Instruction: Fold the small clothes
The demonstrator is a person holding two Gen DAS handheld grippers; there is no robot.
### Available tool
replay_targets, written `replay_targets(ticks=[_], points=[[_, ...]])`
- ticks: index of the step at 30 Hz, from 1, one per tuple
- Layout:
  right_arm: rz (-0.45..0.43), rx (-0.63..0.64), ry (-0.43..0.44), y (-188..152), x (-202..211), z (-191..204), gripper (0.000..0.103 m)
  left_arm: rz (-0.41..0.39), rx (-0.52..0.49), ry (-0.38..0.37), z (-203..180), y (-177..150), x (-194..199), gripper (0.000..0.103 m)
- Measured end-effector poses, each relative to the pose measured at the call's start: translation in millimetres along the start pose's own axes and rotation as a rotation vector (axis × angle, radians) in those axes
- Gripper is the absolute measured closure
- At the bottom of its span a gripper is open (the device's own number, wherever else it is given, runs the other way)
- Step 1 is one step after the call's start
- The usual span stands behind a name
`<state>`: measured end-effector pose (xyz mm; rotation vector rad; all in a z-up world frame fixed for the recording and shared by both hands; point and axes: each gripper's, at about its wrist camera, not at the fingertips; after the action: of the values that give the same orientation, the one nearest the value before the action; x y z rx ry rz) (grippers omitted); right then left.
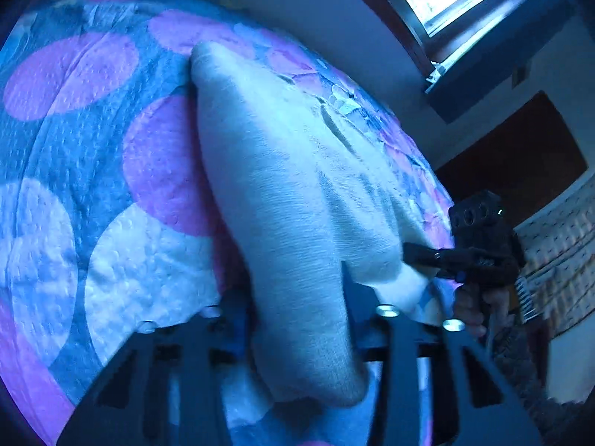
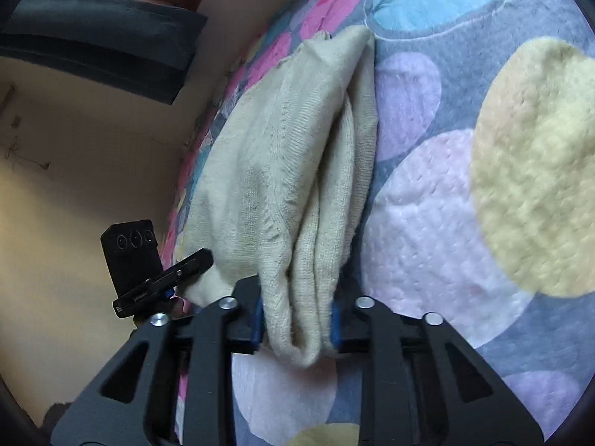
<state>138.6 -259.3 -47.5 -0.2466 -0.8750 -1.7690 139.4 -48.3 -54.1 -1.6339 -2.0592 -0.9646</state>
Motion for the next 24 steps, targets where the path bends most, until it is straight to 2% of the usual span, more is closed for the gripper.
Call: replay_targets(ticks=[2,6,12,14,16,21,24], points=[[-0.024,-0.016,0.027,-3,7,3,0.085,-0.004,0.026,-0.007,1,-1,10,0.073],[-0.047,-0.017,0.046,-14,17,15,0.087,-0.026,0.023,-0.004,-4,-11,27,0.076],[-0.047,-0.025,0.055,-37,23,16,0.087,-0.021,0.032,-0.008,3,-30,26,0.076],[-0.046,-0.050,0.056,-43,18,9,0.088,-0.028,0.024,0.006,8,-32,23,0.076],[-0.043,-0.054,0.051,-45,13,4,0.088,-0.029,0.040,-0.009,13,-30,17,0.076],[-0.069,-0.044,0.083,-51,16,0,0.088,-0.018,0.087,-0.086,23,-29,23,0.069],[-0.082,-0.055,0.103,-56,20,-5,0.088,-0.024,0.100,-0.092,27,-33,33,0.065]])
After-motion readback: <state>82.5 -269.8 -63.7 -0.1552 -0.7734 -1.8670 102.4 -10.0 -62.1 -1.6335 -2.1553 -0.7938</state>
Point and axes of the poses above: each gripper's, at about its wrist camera, not at the fingertips, and x roughly against the way its jaws point, z to its left, y to its top, and after that the axes turned 14 degrees about x, right-handed
